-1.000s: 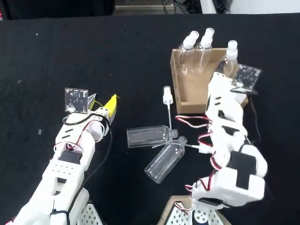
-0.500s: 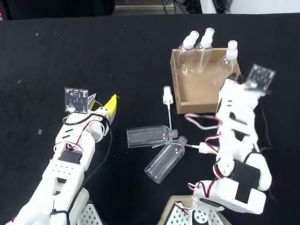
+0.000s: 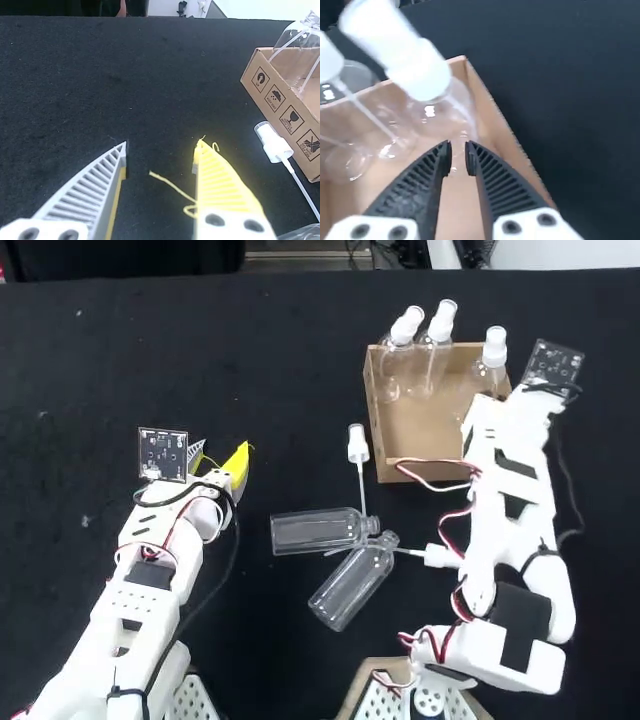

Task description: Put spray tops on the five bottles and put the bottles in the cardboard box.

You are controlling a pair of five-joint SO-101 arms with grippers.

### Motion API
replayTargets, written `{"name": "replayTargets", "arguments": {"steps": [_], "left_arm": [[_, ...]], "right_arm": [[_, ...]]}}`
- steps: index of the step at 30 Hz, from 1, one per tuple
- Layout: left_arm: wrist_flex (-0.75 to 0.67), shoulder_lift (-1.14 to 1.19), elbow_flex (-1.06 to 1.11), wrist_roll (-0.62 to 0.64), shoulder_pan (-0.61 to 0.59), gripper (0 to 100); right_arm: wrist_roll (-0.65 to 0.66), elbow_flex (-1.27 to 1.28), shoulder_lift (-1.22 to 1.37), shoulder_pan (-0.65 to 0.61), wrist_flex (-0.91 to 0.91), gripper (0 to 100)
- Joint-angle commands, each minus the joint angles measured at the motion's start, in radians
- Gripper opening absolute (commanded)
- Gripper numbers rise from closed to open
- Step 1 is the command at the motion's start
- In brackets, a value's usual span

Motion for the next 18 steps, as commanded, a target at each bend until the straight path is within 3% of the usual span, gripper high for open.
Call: {"name": "replayTargets", "arguments": {"steps": [1,18], "left_arm": [[-0.020,-0.002,-0.025,-0.005,0.005,21],[-0.020,-0.002,-0.028,-0.005,-0.015,21]], "right_arm": [[0.008,-0.064,-0.047,-0.031,0.003,1.1],[0.075,-0.157,0.094,-0.031,0.009,1.1]]}}
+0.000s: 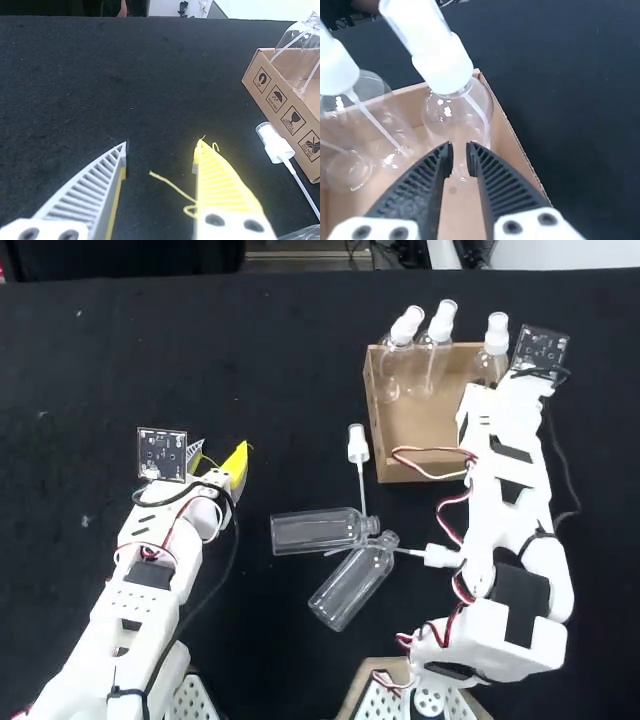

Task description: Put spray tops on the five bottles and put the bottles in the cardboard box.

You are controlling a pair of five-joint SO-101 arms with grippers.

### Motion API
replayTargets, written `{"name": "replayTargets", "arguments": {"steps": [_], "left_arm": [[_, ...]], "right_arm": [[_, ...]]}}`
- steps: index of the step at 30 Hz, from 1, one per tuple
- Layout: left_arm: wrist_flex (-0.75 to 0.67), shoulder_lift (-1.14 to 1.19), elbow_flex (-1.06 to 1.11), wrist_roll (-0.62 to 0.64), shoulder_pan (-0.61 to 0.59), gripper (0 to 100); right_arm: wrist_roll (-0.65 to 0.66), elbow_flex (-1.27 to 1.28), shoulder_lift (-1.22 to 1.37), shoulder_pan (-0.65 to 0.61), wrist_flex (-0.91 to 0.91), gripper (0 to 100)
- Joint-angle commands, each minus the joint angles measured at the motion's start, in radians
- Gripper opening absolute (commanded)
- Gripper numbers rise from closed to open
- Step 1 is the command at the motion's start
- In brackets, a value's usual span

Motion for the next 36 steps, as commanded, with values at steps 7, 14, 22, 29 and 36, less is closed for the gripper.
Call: {"name": "replayTargets", "arguments": {"steps": [7,14,22,29,36], "left_arm": [[-0.020,-0.002,-0.030,-0.005,-0.015,21],[-0.020,-0.002,-0.030,-0.005,-0.013,21],[-0.020,-0.002,-0.030,-0.005,-0.012,21],[-0.020,-0.002,-0.028,-0.005,-0.012,21],[-0.020,-0.002,-0.028,-0.005,-0.012,21]], "right_arm": [[0.009,-0.015,-0.007,-0.009,0.009,1.1],[0.006,0.013,-0.038,-0.014,0.037,1.1],[0.009,0.019,-0.160,-0.012,0.180,1.1],[0.009,0.030,-0.159,-0.014,0.176,1.1],[0.009,0.058,-0.159,-0.008,0.180,1.1]]}}
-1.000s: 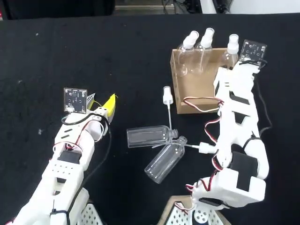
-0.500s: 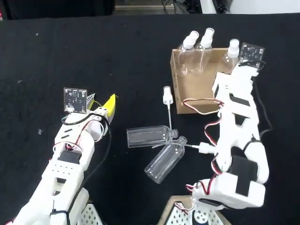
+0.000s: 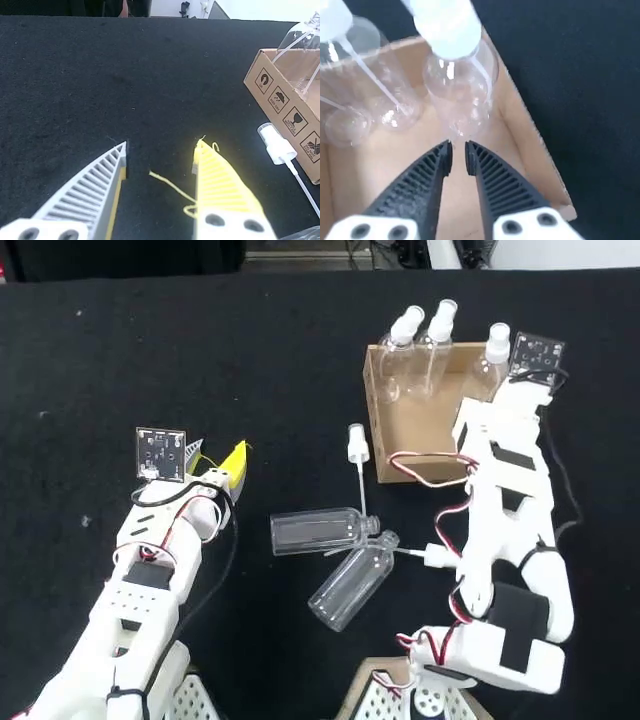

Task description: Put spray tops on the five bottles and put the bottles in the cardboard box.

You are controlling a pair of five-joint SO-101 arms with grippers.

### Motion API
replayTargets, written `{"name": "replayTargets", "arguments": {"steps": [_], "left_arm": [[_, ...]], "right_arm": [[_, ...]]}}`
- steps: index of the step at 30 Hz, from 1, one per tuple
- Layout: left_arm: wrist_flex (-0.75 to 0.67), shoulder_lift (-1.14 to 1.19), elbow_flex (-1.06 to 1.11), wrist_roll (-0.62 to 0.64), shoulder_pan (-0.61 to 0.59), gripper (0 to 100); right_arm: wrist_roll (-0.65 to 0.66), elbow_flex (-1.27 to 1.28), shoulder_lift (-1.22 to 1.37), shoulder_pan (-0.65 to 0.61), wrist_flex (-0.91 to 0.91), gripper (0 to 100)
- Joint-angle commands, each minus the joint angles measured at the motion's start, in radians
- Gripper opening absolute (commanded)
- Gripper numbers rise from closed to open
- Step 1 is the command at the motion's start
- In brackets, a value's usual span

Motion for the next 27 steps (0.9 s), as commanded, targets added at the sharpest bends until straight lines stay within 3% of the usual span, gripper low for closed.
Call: {"name": "replayTargets", "arguments": {"steps": [1,16,27], "left_arm": [[-0.020,-0.002,-0.028,-0.005,-0.005,21],[-0.020,-0.002,-0.028,-0.005,-0.007,21],[-0.020,-0.002,-0.028,-0.005,-0.008,21]], "right_arm": [[0.011,-0.007,-0.059,-0.008,0.003,1.1],[0.009,-0.054,0.065,-0.003,-0.021,1.1],[0.011,-0.087,0.182,0.020,-0.167,1.1]]}}
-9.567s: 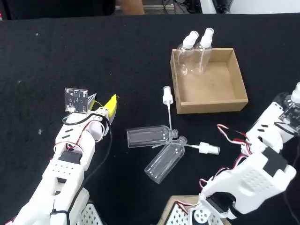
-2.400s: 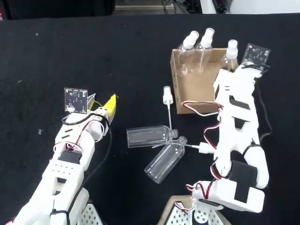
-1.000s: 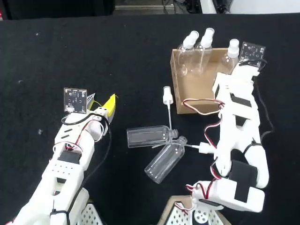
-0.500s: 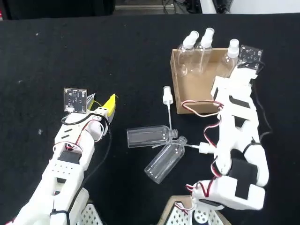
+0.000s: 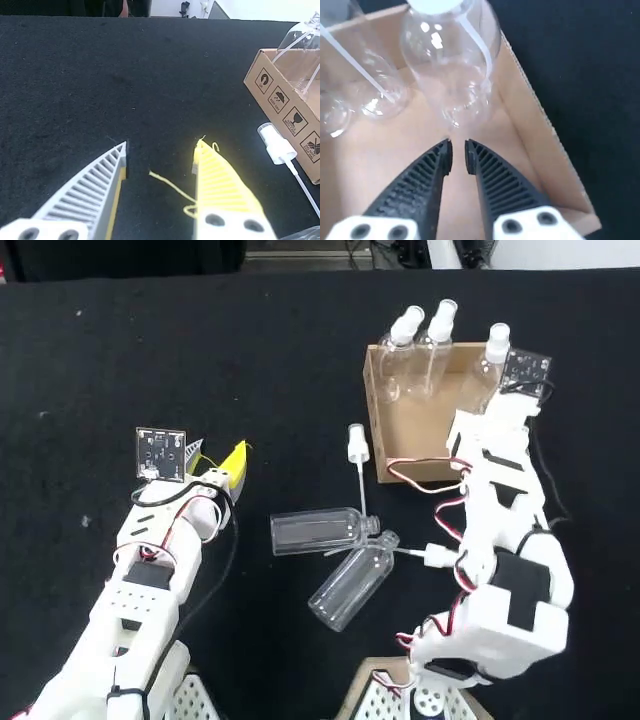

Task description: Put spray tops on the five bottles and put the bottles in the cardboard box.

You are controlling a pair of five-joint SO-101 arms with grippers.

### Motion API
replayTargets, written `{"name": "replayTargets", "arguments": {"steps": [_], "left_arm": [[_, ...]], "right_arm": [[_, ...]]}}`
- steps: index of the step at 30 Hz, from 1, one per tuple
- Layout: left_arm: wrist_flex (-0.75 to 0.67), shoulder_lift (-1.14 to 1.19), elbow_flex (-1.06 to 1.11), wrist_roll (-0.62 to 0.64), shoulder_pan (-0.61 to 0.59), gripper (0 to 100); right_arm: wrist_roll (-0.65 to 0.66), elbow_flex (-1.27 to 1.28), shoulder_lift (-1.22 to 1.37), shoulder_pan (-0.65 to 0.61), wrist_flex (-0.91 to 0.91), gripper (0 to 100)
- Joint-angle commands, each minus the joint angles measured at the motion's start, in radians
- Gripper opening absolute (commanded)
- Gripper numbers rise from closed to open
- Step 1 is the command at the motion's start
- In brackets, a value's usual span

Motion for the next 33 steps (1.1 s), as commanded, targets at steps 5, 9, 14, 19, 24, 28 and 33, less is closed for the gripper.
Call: {"name": "replayTargets", "arguments": {"steps": [5,9,14,19,24,28,33], "left_arm": [[-0.020,-0.002,-0.030,-0.005,-0.007,21],[-0.020,-0.002,-0.031,-0.005,-0.008,21],[-0.020,-0.002,-0.031,-0.005,-0.010,21],[-0.020,-0.002,-0.031,-0.005,-0.010,21],[-0.020,-0.002,-0.031,-0.005,-0.010,21],[-0.020,-0.002,-0.031,-0.005,-0.010,21],[-0.020,-0.002,-0.031,-0.005,-0.010,21]], "right_arm": [[0.008,-0.088,0.019,0.009,-0.040,1.1],[0.008,-0.117,0.031,0.011,-0.074,1.1],[0.071,-0.150,0.065,0.008,-0.087,1.1],[0.081,-0.165,0.093,0.008,-0.089,1.1],[0.084,-0.171,0.097,0.005,-0.092,1.1],[0.084,-0.193,0.099,-0.014,-0.092,1.1],[0.084,-0.220,0.099,-0.028,-0.091,1.1]]}}
